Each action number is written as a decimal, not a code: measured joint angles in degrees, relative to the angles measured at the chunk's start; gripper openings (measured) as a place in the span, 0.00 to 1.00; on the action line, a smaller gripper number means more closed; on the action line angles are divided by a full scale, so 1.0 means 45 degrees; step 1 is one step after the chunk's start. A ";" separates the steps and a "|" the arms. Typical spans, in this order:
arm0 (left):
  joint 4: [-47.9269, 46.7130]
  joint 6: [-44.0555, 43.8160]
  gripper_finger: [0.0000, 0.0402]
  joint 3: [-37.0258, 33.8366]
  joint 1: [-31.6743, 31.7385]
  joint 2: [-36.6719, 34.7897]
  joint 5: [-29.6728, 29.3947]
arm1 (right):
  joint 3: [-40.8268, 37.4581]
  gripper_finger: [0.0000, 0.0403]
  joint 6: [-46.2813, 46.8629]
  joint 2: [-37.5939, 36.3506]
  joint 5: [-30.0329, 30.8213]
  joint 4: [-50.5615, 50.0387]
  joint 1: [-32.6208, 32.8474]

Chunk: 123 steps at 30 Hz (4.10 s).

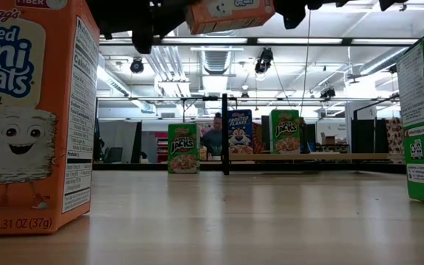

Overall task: Stack cereal on shelf
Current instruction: Put the center orange cereal box on the shelf

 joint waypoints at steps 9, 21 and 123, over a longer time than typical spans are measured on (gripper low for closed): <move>-0.0091 -0.0005 0.34 -0.0076 0.0024 0.0015 0.0034 | 0.0110 0.73 -0.0268 -0.1047 -0.0198 -0.1402 0.0017; -0.0039 -0.0010 0.34 -0.0095 0.0010 0.0015 0.0024 | 0.0670 0.78 -0.0671 -0.2327 0.0014 -0.3175 -0.0019; -0.0780 -0.0271 0.64 -0.1275 -0.0379 -0.1059 -0.0316 | 0.7053 0.79 -0.0619 0.4581 -0.0333 -1.9429 -0.0569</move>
